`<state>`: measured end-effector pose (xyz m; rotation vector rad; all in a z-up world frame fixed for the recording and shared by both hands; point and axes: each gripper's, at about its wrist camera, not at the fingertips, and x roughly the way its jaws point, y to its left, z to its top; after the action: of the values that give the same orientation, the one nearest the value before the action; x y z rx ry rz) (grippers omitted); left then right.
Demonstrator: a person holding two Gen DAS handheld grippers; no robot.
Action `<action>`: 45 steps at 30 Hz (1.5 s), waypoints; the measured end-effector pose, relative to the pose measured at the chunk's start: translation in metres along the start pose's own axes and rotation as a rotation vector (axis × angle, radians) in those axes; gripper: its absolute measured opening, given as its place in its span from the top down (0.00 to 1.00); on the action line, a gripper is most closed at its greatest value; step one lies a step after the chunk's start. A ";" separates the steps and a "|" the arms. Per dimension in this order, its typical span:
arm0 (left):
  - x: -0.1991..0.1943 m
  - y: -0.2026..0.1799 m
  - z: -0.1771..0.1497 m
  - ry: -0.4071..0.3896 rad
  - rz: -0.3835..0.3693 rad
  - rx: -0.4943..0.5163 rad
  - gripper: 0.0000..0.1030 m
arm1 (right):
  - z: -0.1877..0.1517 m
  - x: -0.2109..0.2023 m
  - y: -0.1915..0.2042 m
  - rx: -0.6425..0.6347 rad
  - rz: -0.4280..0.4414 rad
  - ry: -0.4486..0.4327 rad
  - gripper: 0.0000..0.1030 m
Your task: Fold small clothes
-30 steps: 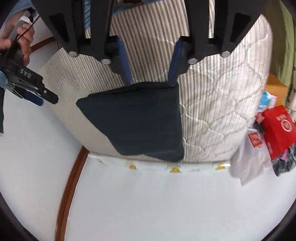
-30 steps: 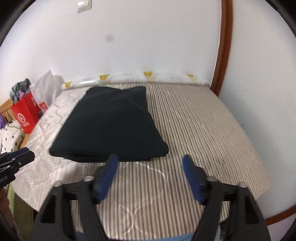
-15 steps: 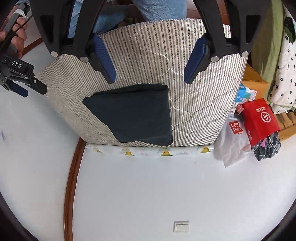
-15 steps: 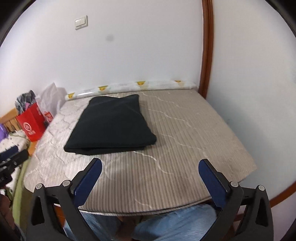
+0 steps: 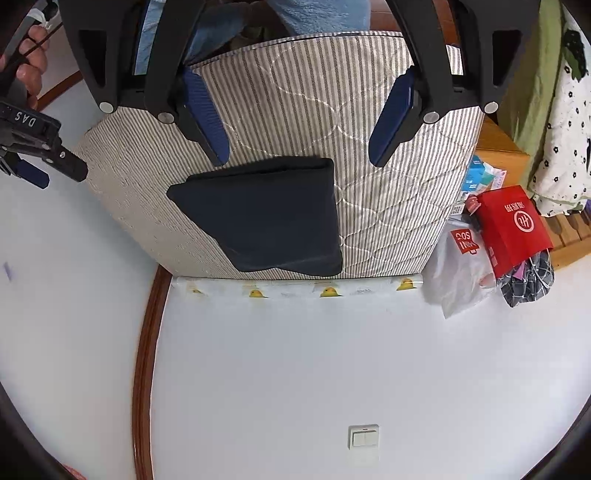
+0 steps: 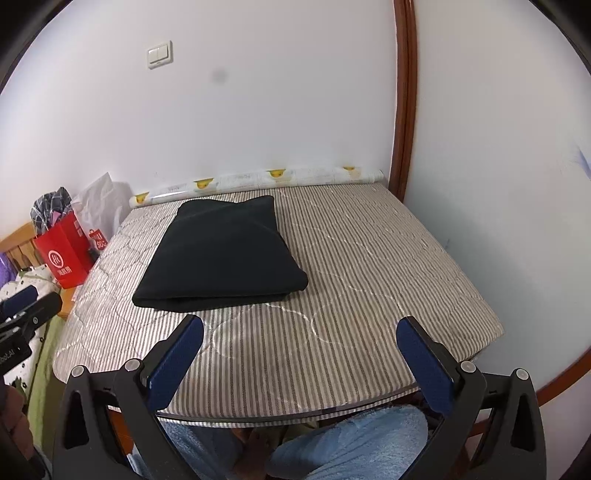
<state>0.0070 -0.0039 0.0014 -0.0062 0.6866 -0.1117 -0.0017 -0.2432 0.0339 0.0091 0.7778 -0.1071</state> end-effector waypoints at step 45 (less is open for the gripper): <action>-0.001 0.002 -0.003 0.011 0.010 -0.018 0.26 | -0.003 -0.009 -0.010 0.027 0.005 -0.022 0.00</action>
<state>0.0042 -0.0014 -0.0004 -0.0192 0.6981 -0.0957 -0.0108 -0.2526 0.0385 0.0357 0.7547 -0.1125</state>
